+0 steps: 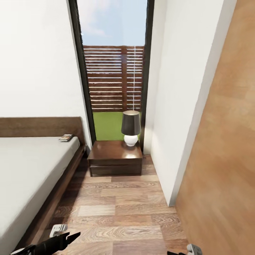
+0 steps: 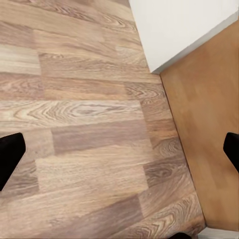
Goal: In the bedroom, move the book from the bed onto either nightstand, and place the two sandals side by side next to the bed.
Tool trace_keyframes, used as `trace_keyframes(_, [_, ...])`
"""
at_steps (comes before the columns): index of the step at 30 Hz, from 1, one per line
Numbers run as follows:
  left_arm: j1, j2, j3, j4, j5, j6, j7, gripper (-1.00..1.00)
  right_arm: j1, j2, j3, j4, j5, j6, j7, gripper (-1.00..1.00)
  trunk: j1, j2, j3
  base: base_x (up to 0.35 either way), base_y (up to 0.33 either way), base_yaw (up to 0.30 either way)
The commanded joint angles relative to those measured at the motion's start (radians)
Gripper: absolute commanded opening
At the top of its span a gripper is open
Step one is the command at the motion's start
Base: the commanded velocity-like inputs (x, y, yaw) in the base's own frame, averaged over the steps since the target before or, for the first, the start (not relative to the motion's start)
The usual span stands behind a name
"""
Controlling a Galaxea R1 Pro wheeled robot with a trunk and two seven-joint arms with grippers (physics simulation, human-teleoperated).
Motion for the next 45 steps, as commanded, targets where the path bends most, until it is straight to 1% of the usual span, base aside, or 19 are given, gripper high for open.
trace_keyframes(1, [-0.001,-0.001,0.008,0.0,-0.011,-0.003,-0.003,1.0,-0.001,0.0,-0.008,-0.002,0.003,0.009,0.006,1.0,0.0,-0.001,-0.001,0.206,0.0,0.283])
trace_keyframes(5, [-0.001,-0.001,0.008,0.0,-0.011,-0.003,-0.003,1.0,-0.001,0.0,-0.008,-0.002,0.003,0.009,0.006,1.0,0.0,-0.001,-0.001,0.267,0.0,0.156])
trace_keyframes(13, [-0.001,-0.001,0.008,0.001,-0.011,-0.003,-0.003,1.0,-0.001,0.0,-0.008,-0.002,0.003,0.009,0.006,1.0,0.0,-0.001,-0.001,0.28,0.0,0.021])
trace_keyframes(21, [-0.001,-0.001,0.008,0.0,-0.011,-0.003,-0.003,1.0,-0.001,0.0,-0.008,-0.002,0.003,0.009,0.006,1.0,0.0,-0.001,-0.001,0.041,0.0,0.037])
trace_keyframes(31, [-0.001,-0.001,0.008,0.001,-0.011,-0.003,-0.003,1.0,-0.001,0.0,-0.008,-0.002,0.003,0.009,0.006,1.0,0.0,-0.001,-0.001,0.032,0.0,0.228])
trace_keyframes(45, [-0.001,-0.001,0.008,0.0,-0.011,-0.003,-0.003,1.0,-0.001,0.0,-0.008,-0.002,0.003,0.009,0.006,1.0,0.0,-0.001,-0.001,0.301,0.0,0.013])
